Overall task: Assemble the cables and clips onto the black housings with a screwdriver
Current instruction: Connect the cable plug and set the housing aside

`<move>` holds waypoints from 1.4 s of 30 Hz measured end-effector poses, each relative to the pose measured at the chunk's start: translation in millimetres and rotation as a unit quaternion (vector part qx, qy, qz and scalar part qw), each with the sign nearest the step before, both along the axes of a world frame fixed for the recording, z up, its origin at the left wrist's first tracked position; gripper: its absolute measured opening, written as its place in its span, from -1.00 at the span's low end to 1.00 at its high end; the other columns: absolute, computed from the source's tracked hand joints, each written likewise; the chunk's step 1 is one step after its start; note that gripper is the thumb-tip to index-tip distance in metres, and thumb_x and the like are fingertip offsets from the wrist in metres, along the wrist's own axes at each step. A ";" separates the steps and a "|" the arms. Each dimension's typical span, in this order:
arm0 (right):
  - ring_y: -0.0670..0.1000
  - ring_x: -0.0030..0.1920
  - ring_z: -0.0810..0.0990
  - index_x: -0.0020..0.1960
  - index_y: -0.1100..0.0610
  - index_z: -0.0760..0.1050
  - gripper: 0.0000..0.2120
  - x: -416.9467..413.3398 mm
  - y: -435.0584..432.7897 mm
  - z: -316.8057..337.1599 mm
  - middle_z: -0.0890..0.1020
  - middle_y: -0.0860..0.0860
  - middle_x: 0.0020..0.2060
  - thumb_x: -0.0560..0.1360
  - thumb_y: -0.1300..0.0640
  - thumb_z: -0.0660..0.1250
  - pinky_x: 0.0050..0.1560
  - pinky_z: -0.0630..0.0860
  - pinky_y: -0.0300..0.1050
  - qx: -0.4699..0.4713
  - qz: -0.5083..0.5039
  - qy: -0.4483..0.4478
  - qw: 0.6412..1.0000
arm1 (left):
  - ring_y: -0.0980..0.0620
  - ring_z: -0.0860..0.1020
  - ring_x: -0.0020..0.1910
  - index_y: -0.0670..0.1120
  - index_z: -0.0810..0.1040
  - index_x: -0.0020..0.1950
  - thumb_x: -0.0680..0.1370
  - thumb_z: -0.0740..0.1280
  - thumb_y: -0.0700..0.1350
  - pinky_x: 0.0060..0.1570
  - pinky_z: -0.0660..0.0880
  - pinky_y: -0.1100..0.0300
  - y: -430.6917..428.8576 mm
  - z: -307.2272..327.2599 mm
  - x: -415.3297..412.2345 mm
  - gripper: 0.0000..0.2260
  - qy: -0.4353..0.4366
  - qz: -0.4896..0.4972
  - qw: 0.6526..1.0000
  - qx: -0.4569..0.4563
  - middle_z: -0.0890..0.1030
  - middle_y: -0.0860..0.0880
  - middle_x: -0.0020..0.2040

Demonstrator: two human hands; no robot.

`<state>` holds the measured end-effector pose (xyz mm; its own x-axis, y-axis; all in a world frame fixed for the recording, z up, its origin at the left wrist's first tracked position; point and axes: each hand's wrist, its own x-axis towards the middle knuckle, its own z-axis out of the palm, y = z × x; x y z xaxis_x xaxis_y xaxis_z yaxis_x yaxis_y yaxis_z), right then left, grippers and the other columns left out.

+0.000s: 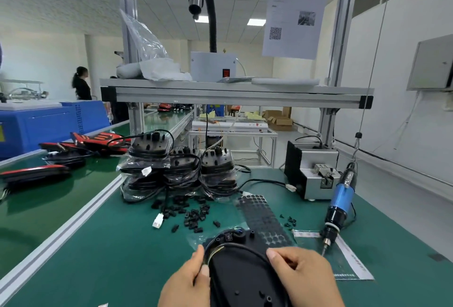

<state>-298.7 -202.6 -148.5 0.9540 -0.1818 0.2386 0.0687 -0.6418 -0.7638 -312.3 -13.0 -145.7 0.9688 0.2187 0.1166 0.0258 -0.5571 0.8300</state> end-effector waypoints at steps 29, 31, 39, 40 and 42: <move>-0.07 -0.02 0.66 -0.40 -0.22 0.65 -0.62 7.3 61.4 12.7 0.72 -0.14 -0.17 0.47 0.20 0.43 0.16 0.56 0.02 0.313 0.031 -0.063 0.947 | 0.15 0.41 0.30 0.13 0.27 0.48 0.63 0.19 -0.10 0.39 0.24 0.17 25.4 12.7 -10.5 -0.58 -0.074 0.007 0.948 -0.310 0.44 0.14 0.34; -0.04 -0.03 0.67 -0.37 -0.15 0.67 -0.66 17.0 81.9 19.2 0.73 -0.10 -0.17 0.48 0.21 0.43 0.15 0.58 0.05 0.332 0.063 -0.053 0.940 | 0.07 0.42 0.34 0.09 0.26 0.50 0.64 0.18 -0.13 0.41 0.30 0.01 41.4 15.1 -7.6 -0.58 -0.080 0.021 0.930 -0.358 0.42 0.07 0.41; -0.10 0.02 0.66 -0.09 -0.09 0.67 -0.88 46.2 175.7 28.0 0.71 -0.16 -0.09 0.51 0.11 0.40 0.18 0.57 0.01 0.320 0.209 -0.009 0.924 | -0.01 0.43 0.34 0.10 0.14 0.54 0.67 0.13 -0.10 0.37 0.36 -0.07 116.1 20.7 -18.7 -0.56 -0.122 0.119 0.894 -0.414 0.37 0.01 0.45; -0.10 0.02 0.66 -0.12 -0.12 0.67 -0.86 48.4 189.0 29.2 0.71 -0.18 -0.10 0.52 0.11 0.39 0.17 0.57 0.01 0.313 0.225 -0.006 0.922 | 0.00 0.43 0.34 0.10 0.15 0.54 0.67 0.13 -0.09 0.38 0.35 -0.06 125.5 20.8 -22.3 -0.56 -0.133 0.137 0.892 -0.410 0.38 0.01 0.44; -0.10 0.01 0.66 -0.18 -0.11 0.69 -0.82 51.8 215.6 31.8 0.71 -0.15 -0.10 0.52 0.11 0.38 0.16 0.57 0.03 0.301 0.259 -0.001 0.918 | 0.03 0.42 0.34 0.09 0.16 0.53 0.66 0.13 -0.09 0.39 0.33 -0.04 143.0 21.8 -29.8 -0.56 -0.157 0.172 0.888 -0.396 0.39 0.03 0.43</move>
<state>-247.0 13.0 -116.6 0.9492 0.1968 0.2456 0.2474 0.0159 -0.9688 -342.1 130.0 -123.9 0.7753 0.6298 0.0465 -0.2203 0.2008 0.9546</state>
